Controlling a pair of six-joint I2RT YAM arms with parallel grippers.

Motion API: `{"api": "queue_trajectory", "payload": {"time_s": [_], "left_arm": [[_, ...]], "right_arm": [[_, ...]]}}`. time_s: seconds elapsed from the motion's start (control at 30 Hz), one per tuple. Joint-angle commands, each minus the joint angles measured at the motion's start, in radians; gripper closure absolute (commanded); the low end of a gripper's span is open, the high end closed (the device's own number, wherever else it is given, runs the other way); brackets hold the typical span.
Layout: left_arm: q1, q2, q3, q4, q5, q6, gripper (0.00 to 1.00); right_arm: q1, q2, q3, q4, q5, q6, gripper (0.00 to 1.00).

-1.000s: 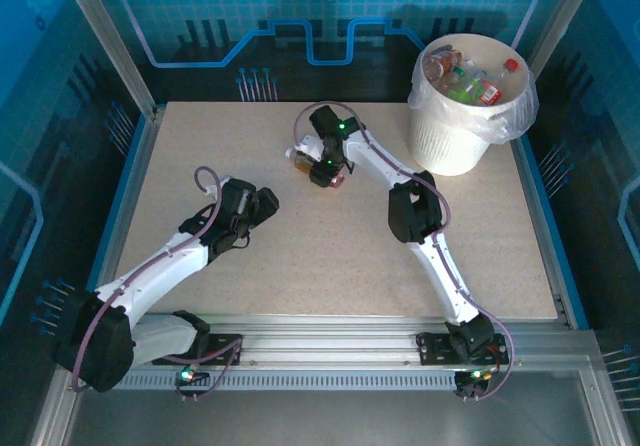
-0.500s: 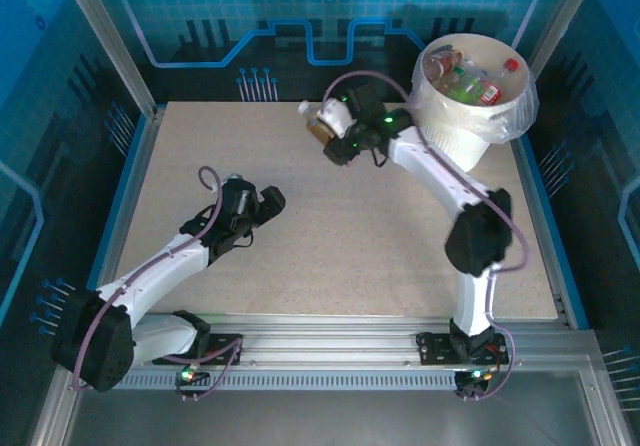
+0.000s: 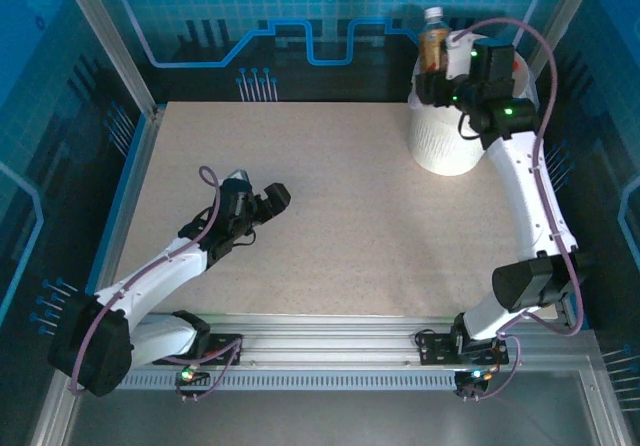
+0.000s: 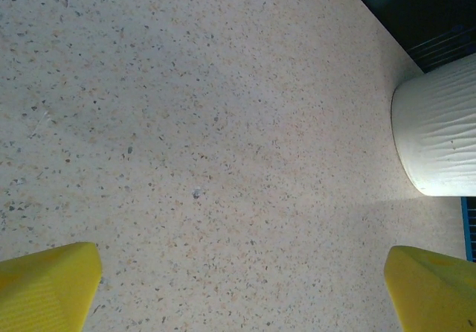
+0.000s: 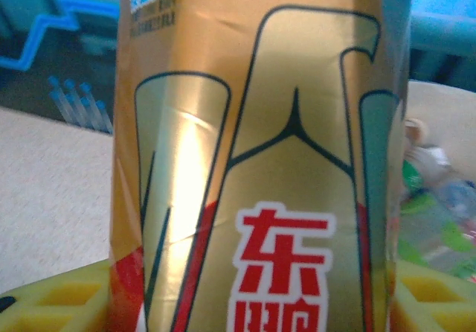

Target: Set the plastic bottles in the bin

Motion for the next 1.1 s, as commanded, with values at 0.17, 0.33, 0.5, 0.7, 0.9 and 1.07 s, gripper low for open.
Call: {"api": "queue_trajectory", "payload": {"time_s": [0.17, 0.33, 0.5, 0.7, 0.9, 1.07], "left_arm": [[0.011, -0.025, -0.029, 0.020, 0.021, 0.009, 0.01], [0.011, -0.024, -0.040, 0.026, 0.023, -0.005, 0.01], [0.011, -0.016, -0.047, 0.030, 0.024, -0.012, 0.01], [0.011, -0.005, -0.047, 0.030, 0.036, -0.017, 0.01], [0.011, -0.011, -0.050, 0.022, 0.021, -0.010, 0.01], [0.011, -0.029, -0.025, -0.024, -0.014, 0.020, 0.01]], "right_arm": [[-0.202, 0.057, 0.082, 0.062, 0.129, 0.194, 0.51], [-0.266, 0.188, 0.198, -0.025, 0.190, 0.217, 0.50], [-0.268, 0.296, 0.256, -0.100, 0.181, 0.218, 0.39], [-0.262, 0.407, 0.455, -0.281, 0.189, 0.244, 0.08], [-0.253, 0.311, 0.400, -0.244, 0.230, 0.259, 0.01], [-0.253, 0.242, 0.387, -0.283, 0.182, 0.258, 0.00]]}}
